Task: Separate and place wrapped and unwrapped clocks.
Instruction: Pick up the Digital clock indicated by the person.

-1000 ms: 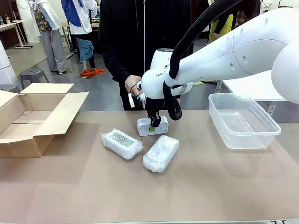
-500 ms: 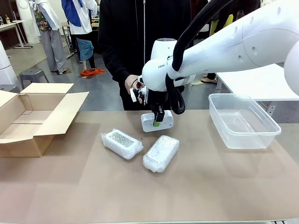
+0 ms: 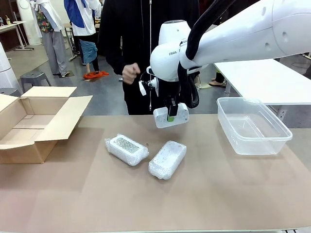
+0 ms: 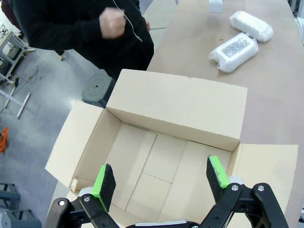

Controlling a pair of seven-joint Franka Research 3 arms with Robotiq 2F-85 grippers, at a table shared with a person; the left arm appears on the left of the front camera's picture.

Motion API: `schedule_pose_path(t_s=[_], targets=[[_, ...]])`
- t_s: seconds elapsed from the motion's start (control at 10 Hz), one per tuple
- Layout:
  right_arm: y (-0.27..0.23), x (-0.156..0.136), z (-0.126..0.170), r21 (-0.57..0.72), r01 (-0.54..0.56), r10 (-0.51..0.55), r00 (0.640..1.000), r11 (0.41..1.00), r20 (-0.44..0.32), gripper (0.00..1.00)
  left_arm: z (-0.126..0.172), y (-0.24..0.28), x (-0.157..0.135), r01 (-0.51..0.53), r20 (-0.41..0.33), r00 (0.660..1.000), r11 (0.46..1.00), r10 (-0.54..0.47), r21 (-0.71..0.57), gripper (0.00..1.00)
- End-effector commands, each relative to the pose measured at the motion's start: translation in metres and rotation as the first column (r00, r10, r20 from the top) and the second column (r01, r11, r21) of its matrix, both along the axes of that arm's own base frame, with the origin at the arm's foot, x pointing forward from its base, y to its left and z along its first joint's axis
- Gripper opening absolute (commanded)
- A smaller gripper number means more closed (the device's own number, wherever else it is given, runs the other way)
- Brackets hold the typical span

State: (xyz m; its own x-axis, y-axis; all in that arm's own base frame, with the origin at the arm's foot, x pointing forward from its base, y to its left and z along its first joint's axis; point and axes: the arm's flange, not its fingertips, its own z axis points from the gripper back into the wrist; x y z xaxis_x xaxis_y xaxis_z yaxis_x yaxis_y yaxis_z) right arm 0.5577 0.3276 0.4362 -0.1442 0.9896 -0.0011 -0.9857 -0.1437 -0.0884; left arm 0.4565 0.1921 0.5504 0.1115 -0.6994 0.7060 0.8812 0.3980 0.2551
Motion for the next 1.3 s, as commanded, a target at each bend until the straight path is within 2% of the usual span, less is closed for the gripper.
schedule_pose_path(t_s=[0.0,0.1,0.2,0.4,0.5,0.6,0.7,1.2], targets=[[-0.003,-0.005,0.014,-0.005,0.074,-0.074,0.997,0.997,0.021,0.00,0.001,0.000,0.000,0.008,0.015,1.000,1.000,-0.007,-0.020,1.00],[-0.003,-0.004,0.021,0.033,0.103,-0.104,0.995,0.994,0.010,0.11,0.001,0.000,0.000,0.008,0.015,1.000,1.000,-0.007,-0.020,1.00],[-0.003,-0.003,0.025,0.050,0.114,-0.115,0.993,0.992,0.011,0.00,0.001,0.000,0.000,0.008,0.015,1.000,1.000,-0.007,-0.020,1.00],[-0.004,-0.002,0.032,0.056,0.143,-0.144,0.990,0.988,-0.001,0.00,0.001,0.000,0.000,0.008,0.015,1.000,1.000,-0.007,-0.020,1.00],[-0.005,-0.002,0.035,0.057,0.151,-0.151,0.989,0.987,-0.004,0.31,0.001,0.000,0.000,0.008,0.015,1.000,1.000,-0.007,-0.020,1.00],[-0.005,-0.001,0.037,0.062,0.148,-0.148,0.989,0.987,-0.012,0.31,0.001,0.000,0.000,0.008,0.015,1.000,1.000,-0.007,-0.020,1.00],[-0.001,-0.001,0.028,0.049,0.118,-0.119,0.993,0.992,0.016,0.11,0.001,0.000,0.000,0.008,0.015,1.000,1.000,-0.007,-0.020,1.00],[-0.001,-0.001,0.028,0.049,0.118,-0.119,0.993,0.992,0.016,0.11,0.001,0.000,0.000,0.008,0.015,1.000,1.000,-0.007,-0.020,1.00]])
